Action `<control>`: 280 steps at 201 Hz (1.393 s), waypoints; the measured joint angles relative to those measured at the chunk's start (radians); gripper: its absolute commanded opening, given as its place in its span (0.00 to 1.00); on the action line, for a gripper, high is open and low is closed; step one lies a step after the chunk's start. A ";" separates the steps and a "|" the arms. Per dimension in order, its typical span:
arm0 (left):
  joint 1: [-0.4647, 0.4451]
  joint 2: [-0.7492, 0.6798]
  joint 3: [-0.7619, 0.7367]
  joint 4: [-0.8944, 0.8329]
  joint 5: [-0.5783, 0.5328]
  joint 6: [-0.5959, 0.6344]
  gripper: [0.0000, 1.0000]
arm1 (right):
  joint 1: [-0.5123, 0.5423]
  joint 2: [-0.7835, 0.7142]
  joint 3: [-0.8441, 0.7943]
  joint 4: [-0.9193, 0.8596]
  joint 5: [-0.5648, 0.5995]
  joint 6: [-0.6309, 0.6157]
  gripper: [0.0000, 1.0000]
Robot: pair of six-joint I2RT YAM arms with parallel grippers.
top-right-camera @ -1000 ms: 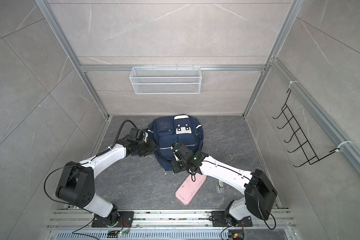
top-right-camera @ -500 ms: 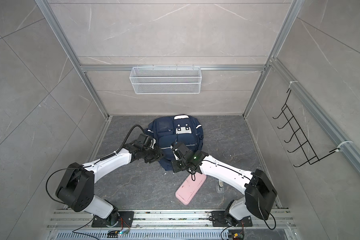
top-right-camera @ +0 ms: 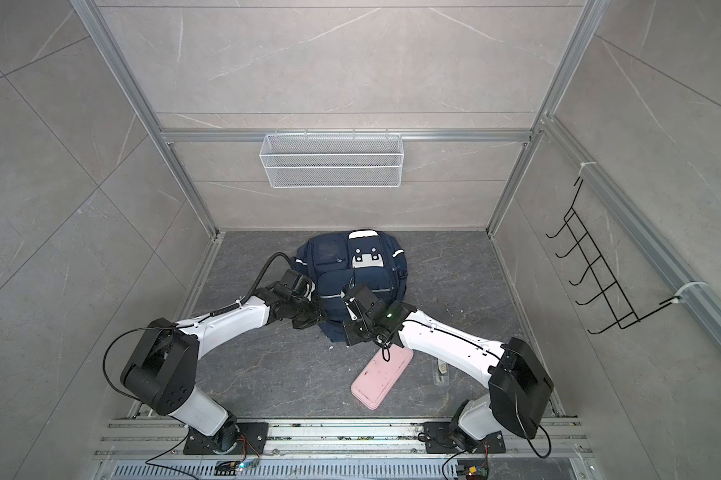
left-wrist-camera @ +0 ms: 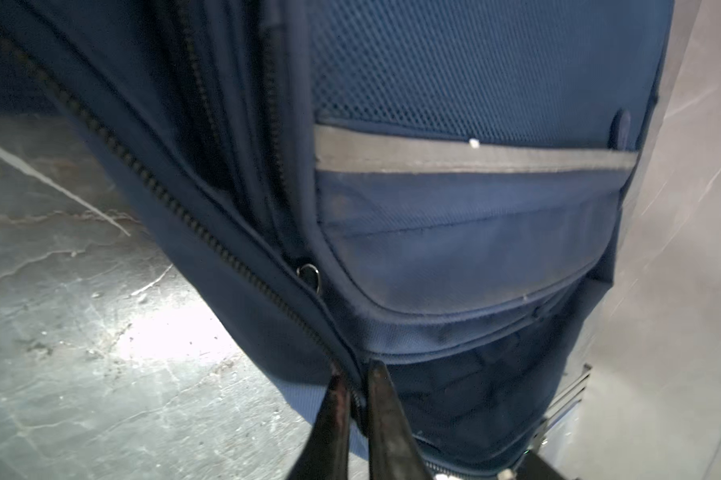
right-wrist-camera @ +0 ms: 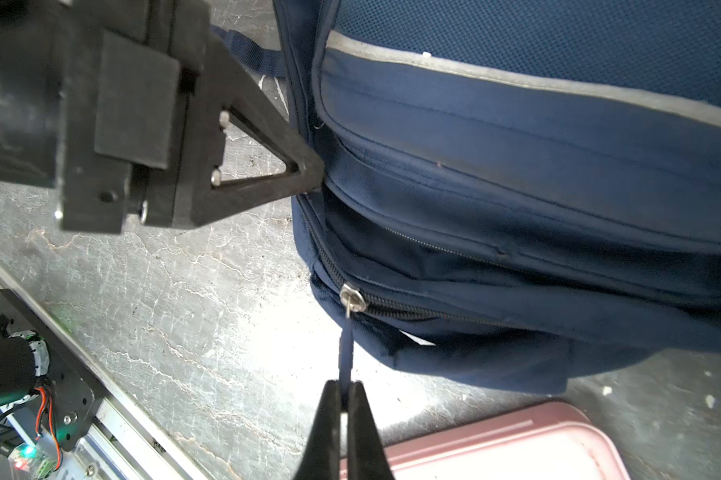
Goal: Pack the student bag
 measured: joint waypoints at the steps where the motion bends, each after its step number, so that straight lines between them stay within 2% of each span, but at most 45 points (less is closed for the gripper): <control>1: 0.000 0.000 0.000 -0.002 -0.001 0.002 0.00 | 0.000 0.000 0.000 0.000 0.000 0.000 0.00; 43: 0.069 -0.005 0.005 -0.023 0.032 0.029 0.00 | 0.004 0.000 -0.001 0.004 0.032 -0.008 0.00; 77: 0.215 -0.050 -0.007 -0.046 0.054 0.067 0.00 | -0.006 -0.019 -0.031 0.007 0.063 -0.023 0.00; 108: 0.319 -0.069 -0.021 -0.060 0.058 0.091 0.00 | -0.073 -0.056 -0.061 -0.005 0.069 -0.031 0.00; 136: 0.335 -0.061 -0.025 -0.060 0.063 0.098 0.00 | -0.121 -0.073 -0.066 -0.027 0.068 -0.031 0.00; 180: 0.338 0.045 0.027 -0.060 0.081 0.097 0.00 | -0.101 -0.070 -0.064 -0.028 0.056 -0.030 0.00; 189: 0.338 0.066 0.049 -0.063 0.084 0.097 0.07 | -0.090 -0.064 -0.057 -0.028 0.057 -0.030 0.00; 212: 0.340 0.087 0.093 -0.056 0.085 0.100 0.35 | -0.061 -0.044 -0.032 -0.027 0.059 -0.030 0.00; 221: 0.338 0.084 0.103 -0.052 0.086 0.106 0.41 | -0.052 -0.039 -0.027 -0.027 0.058 -0.030 0.00; 241: 0.331 0.072 0.110 -0.054 0.089 0.116 0.51 | -0.036 -0.027 -0.020 -0.026 0.058 -0.030 0.00; 280: 0.302 -0.050 0.044 -0.076 0.097 0.129 0.59 | -0.025 -0.016 -0.015 -0.027 0.058 -0.030 0.00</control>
